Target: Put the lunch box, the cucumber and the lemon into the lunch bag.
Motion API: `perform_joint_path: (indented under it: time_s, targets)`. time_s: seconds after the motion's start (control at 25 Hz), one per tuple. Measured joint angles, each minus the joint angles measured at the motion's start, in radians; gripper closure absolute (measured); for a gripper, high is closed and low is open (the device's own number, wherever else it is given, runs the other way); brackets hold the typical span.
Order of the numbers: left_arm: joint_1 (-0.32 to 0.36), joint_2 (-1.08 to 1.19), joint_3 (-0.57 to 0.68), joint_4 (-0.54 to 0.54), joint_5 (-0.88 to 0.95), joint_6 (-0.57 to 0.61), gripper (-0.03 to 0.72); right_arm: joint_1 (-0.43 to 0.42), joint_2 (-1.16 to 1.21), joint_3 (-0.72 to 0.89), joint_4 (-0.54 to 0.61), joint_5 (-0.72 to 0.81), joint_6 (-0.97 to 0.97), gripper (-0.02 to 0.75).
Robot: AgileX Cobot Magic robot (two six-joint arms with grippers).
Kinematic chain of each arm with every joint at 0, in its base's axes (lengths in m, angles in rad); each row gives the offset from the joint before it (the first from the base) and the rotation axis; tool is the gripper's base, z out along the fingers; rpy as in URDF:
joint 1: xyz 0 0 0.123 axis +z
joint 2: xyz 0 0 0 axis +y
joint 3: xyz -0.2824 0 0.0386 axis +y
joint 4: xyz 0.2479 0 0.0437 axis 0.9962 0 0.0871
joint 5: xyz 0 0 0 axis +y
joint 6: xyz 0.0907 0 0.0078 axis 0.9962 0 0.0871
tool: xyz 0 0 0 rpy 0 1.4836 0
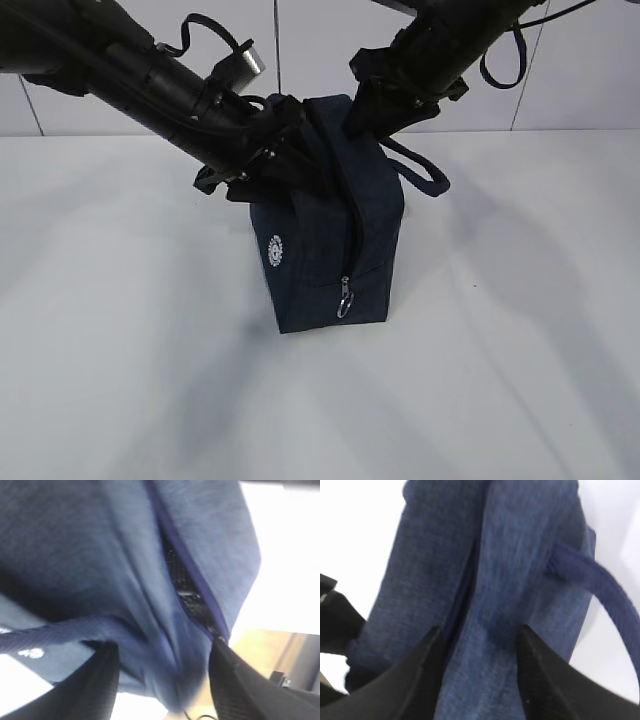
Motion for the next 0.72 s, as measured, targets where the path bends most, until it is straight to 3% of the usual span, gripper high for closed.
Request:
perform_joint_path:
  time_s: [0.2,0.72]
  targets:
    - [0.001,-0.005,0.000,0.039,0.017,0.000,0.295,0.000,0.000,-0.027,0.009,0.000,0.000,0.377]
    - [0.001,-0.174,0.000,0.249,-0.003,0.000,0.291,0.000,-0.019,-0.187,0.031,0.000,0.025,0.376]
